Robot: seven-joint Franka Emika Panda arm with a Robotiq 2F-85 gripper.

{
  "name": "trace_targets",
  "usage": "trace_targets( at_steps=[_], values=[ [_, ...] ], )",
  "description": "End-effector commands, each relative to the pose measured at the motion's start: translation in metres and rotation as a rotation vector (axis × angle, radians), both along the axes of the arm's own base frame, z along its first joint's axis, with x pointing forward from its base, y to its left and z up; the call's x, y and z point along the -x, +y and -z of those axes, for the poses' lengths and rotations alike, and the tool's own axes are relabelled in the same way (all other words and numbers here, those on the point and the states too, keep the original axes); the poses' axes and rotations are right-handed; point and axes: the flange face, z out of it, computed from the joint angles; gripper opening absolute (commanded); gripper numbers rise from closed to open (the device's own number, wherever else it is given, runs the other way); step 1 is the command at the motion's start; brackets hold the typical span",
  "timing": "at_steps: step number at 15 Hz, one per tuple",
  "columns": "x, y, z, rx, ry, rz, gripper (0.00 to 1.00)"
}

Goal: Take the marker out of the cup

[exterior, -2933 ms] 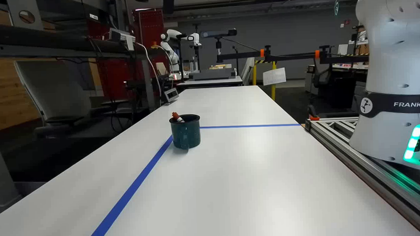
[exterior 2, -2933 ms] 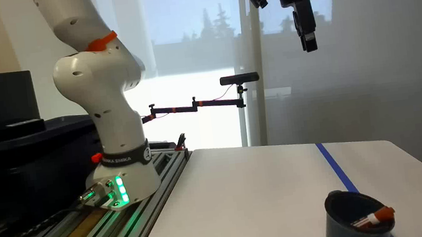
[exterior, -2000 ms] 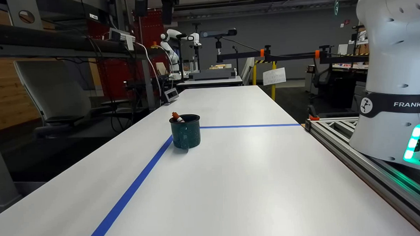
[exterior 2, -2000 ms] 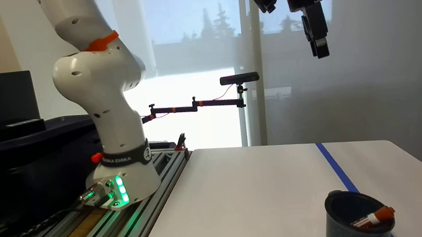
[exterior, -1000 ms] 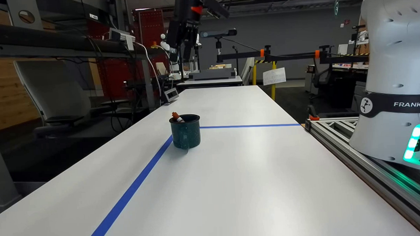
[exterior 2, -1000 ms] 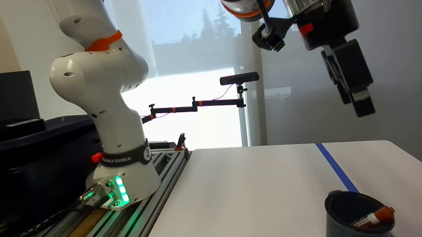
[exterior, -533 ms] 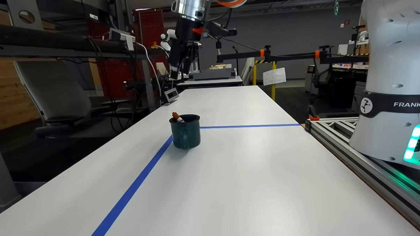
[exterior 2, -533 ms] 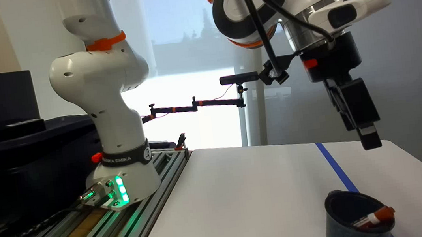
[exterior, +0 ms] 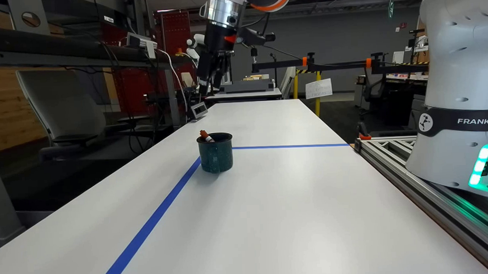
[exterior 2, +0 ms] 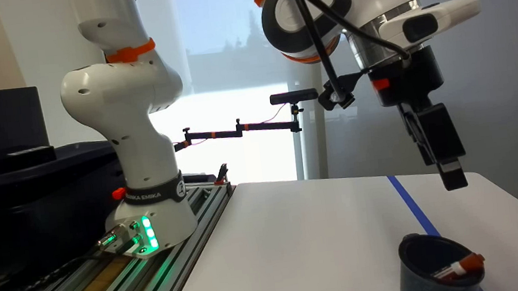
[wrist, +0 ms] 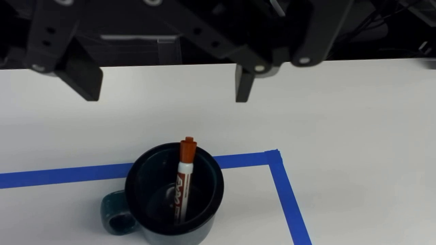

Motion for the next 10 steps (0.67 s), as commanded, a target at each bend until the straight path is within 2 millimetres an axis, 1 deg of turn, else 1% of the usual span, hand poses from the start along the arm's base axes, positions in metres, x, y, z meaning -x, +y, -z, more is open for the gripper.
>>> trace_targets(
  at_steps=[1,4,10],
  values=[
    [0.005,-0.003,0.008,-0.001,-0.002,-0.018,1.0],
    [0.004,-0.007,0.021,-0.01,0.021,-0.018,1.0],
    [0.0,-0.018,0.051,-0.038,-0.002,0.027,1.0]
  ],
)
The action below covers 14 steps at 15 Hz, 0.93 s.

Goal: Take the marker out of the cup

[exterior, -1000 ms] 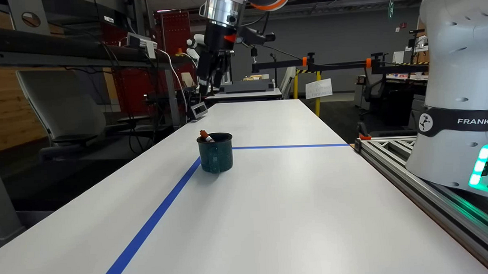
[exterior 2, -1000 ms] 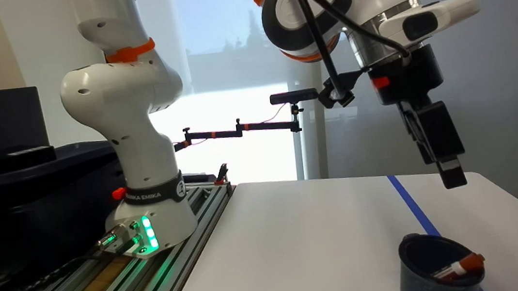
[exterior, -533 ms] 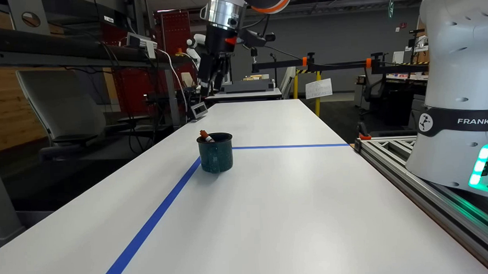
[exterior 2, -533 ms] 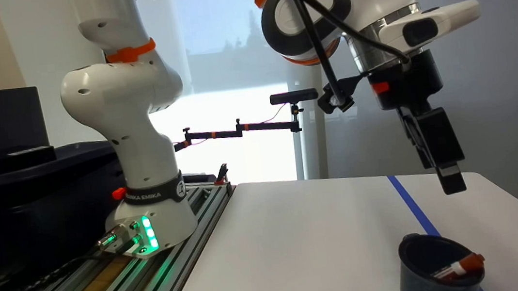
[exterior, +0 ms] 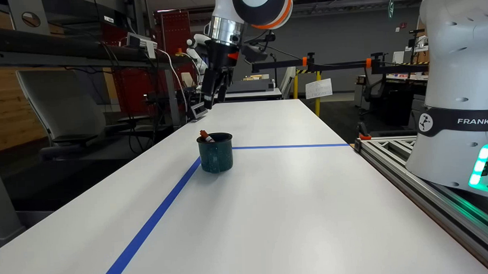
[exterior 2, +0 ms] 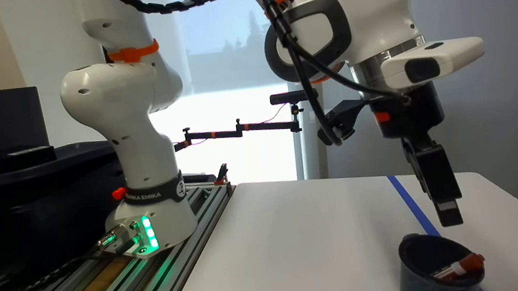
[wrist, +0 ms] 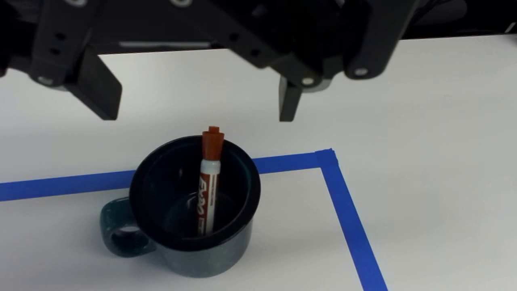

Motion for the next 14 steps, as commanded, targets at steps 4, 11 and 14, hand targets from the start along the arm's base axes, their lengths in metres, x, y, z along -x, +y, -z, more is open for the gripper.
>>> trace_targets(
  at_steps=[4,11,14],
  values=[
    [-0.003,-0.005,0.027,-0.023,-0.03,0.019,0.94],
    [-0.017,-0.002,0.034,-0.072,-0.044,0.03,0.41],
    [-0.024,-0.009,0.042,-0.068,-0.043,0.026,0.37]
  ],
)
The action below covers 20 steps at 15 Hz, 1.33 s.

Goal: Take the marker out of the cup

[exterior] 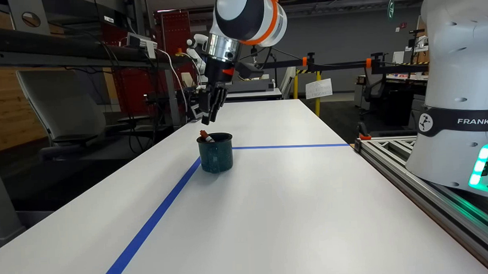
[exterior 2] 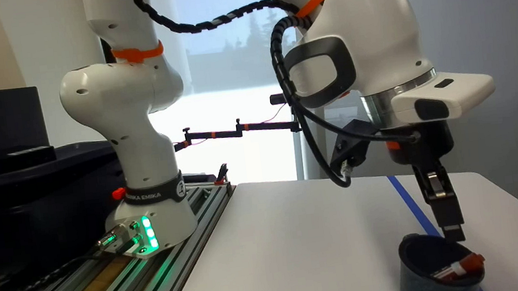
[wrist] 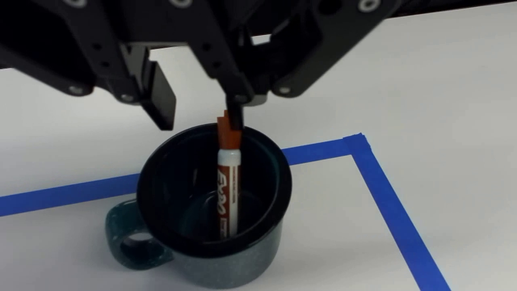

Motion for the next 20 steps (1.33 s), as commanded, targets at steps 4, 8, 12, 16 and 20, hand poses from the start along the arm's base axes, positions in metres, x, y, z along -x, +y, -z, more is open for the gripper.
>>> trace_targets(
  at_steps=[4,8,12,16,20],
  values=[
    [-0.014,-0.021,0.02,0.016,0.0,-0.005,0.44],
    [-0.015,-0.022,0.03,0.021,0.007,-0.007,0.42],
    [-0.016,-0.019,0.035,0.024,0.006,-0.011,0.38],
    [-0.016,-0.014,0.036,0.024,0.004,-0.018,0.39],
    [-0.015,-0.013,0.041,0.025,0.011,-0.02,0.37]
  ],
)
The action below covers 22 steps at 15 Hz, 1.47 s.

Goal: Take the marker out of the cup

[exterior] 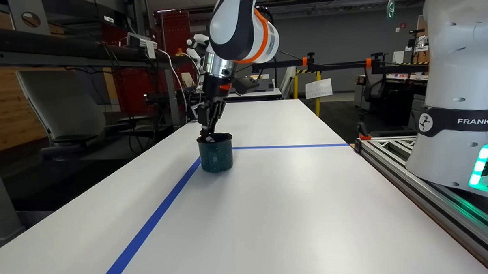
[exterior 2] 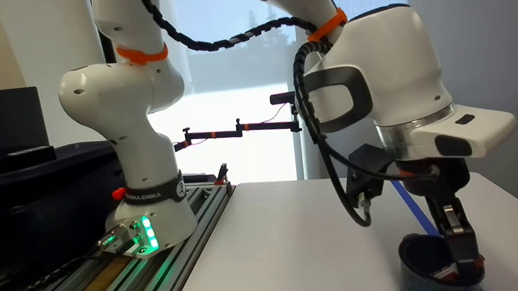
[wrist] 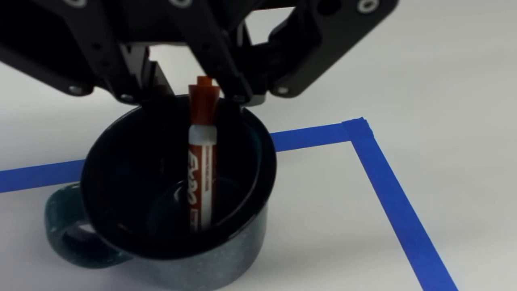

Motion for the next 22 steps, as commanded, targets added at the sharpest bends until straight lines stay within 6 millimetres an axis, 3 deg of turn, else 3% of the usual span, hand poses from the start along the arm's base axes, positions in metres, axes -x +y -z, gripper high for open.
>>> trace_targets(
  at_steps=[1,3,7,13,22],
  values=[
    [0.0,-0.001,0.004,0.011,-0.013,-0.003,0.37],
    [0.001,-0.001,0.007,0.012,-0.009,-0.001,0.35],
    [0.001,-0.002,0.011,0.015,-0.01,0.0,0.04],
    [0.005,-0.004,0.004,0.021,0.007,-0.003,0.05],
    [0.017,-0.001,-0.066,0.125,-0.033,-0.086,0.05]
  ],
)
